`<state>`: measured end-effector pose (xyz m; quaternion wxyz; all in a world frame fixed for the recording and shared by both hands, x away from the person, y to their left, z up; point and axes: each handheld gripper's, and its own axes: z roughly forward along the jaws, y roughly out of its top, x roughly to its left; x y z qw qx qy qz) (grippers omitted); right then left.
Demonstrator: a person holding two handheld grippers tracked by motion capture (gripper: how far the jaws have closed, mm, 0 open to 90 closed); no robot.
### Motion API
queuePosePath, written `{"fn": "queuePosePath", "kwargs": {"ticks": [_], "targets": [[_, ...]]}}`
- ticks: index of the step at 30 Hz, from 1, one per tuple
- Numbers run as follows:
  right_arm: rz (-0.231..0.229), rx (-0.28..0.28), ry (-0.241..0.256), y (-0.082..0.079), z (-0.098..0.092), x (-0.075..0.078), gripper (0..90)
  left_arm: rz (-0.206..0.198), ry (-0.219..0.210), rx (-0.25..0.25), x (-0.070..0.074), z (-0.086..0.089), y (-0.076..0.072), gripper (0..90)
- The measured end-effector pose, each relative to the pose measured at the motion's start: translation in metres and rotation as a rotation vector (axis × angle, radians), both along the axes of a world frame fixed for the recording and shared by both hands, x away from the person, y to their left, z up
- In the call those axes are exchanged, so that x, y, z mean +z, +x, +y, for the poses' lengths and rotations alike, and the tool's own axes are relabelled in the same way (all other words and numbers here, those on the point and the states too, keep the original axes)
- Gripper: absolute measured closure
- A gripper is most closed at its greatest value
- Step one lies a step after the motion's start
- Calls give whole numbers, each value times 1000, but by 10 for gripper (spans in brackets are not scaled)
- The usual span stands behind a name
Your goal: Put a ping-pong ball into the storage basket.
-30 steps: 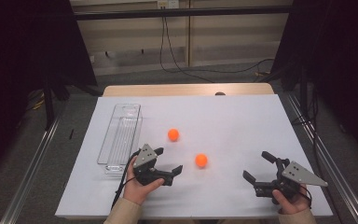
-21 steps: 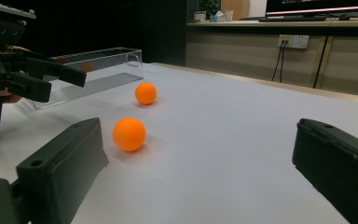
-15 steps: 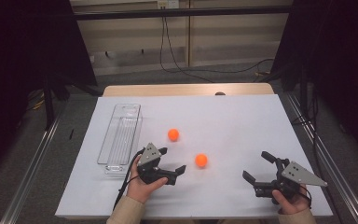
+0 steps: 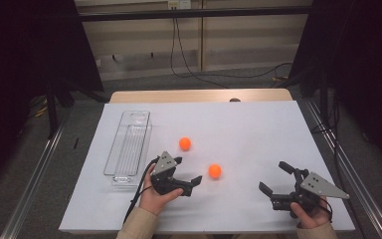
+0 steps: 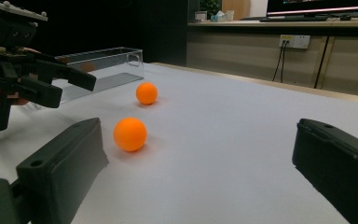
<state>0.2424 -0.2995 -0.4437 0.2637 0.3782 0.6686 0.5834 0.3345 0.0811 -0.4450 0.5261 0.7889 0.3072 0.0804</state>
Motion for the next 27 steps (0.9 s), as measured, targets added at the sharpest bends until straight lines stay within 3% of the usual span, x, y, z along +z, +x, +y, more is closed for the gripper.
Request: {"fn": "queuePosePath", "kwargs": {"ticks": [27], "targets": [[-1, 2, 0, 0, 0, 0, 19, 23, 42, -21, -3, -13, 5, 40]]}}
